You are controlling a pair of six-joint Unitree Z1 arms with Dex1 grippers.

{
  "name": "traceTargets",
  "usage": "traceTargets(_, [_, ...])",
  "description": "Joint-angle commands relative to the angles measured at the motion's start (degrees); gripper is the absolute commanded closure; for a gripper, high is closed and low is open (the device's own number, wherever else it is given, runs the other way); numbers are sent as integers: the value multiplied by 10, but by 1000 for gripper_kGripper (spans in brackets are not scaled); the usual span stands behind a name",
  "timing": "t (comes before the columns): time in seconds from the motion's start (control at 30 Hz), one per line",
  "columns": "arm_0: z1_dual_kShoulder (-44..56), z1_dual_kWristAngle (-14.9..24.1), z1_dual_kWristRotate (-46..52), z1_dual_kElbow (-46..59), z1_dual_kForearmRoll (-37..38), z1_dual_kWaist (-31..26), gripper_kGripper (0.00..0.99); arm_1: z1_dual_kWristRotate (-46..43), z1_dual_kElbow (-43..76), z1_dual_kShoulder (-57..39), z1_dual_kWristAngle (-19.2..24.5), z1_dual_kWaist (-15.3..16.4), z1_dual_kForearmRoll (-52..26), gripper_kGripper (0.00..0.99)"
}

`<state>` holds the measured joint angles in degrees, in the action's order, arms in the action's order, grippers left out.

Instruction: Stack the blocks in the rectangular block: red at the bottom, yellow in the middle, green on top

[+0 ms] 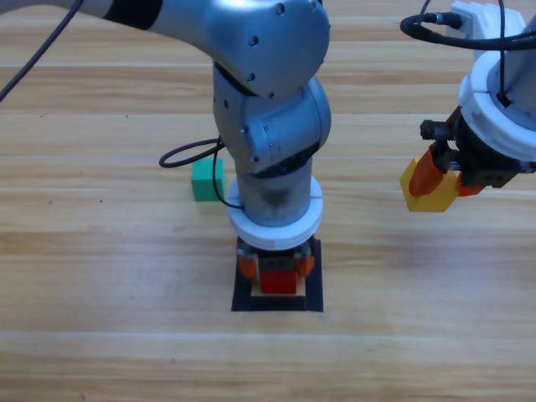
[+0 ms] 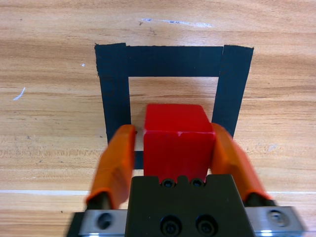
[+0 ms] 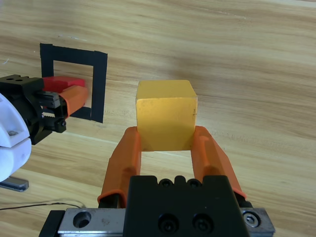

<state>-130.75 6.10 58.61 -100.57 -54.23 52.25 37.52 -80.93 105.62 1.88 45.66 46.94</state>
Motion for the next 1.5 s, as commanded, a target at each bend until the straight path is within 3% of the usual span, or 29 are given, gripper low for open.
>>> traceTargets(0.03, [-3, 6, 3, -1, 8, 16, 175, -7, -2, 17, 7, -14, -2, 990])
traceTargets(0.33, [33, 24, 5, -15, -1, 19, 42, -7, -6, 13, 6, -14, -2, 990])
traceTargets(0.57, [105, 73, -21, -147, -121, 17, 40, 21, -19, 19, 3, -3, 3, 990])
traceTargets(0.7, [196, 112, -46, -104, -134, -3, 42, 53, -76, 52, 11, 24, 54, 990])
traceTargets(0.87, [269, 130, -121, -24, -132, -62, 45, 105, -209, 136, 43, 77, 158, 990])
traceTargets(1.03, [307, 72, -248, 42, -113, -167, 47, 158, -390, 259, 43, 116, 275, 990])
traceTargets(1.13, [407, 14, -315, 153, -25, -221, 47, 171, -472, 310, 33, 131, 320, 990])
traceTargets(1.27, [577, -61, -346, 365, 136, -299, 42, 201, -492, 328, 26, 142, 322, 990])
traceTargets(1.4, [633, -59, -343, 442, 192, -305, 44, 222, -505, 344, 20, 148, 322, 990])
traceTargets(1.5, [618, -61, -355, 454, 185, -305, 42, 230, -513, 354, 17, 153, 322, 990])
